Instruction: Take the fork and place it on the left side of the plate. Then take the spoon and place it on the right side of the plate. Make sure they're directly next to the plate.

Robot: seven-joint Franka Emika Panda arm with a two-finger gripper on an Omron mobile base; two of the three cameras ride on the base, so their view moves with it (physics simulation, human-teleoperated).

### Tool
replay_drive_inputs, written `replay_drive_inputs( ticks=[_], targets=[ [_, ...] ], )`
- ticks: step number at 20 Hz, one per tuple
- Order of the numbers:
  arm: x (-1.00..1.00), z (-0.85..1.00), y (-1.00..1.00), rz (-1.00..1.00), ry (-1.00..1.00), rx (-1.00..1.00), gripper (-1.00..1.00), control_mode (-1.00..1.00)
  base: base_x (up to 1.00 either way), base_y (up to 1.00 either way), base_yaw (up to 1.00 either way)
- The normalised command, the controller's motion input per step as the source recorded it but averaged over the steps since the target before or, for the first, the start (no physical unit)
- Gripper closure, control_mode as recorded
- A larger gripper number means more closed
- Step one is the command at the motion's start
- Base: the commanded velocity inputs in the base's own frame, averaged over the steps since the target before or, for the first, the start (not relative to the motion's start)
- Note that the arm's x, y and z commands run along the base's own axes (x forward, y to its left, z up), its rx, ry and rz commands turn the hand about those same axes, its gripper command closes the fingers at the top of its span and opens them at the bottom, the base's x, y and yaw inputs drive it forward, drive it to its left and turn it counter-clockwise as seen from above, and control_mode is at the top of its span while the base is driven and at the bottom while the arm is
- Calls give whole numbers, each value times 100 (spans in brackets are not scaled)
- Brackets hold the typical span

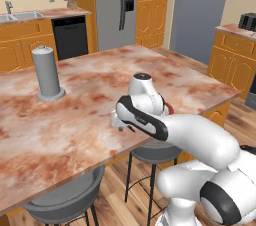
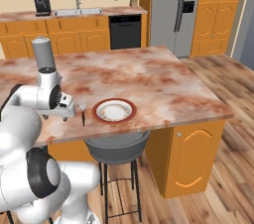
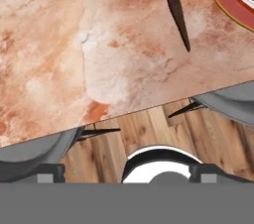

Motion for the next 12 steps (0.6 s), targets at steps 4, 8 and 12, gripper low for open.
replay_drive_inputs(
  ticks=[4,8,12],
  targets=[
    [-10,38,0,-1,0,6,-100,-100,0,0,0],
    [0,2,0,0,1,0,-100,-100,0,0,0],
    [0,0,0,0,0,0,-100,-100,0,0,0]
  ],
)
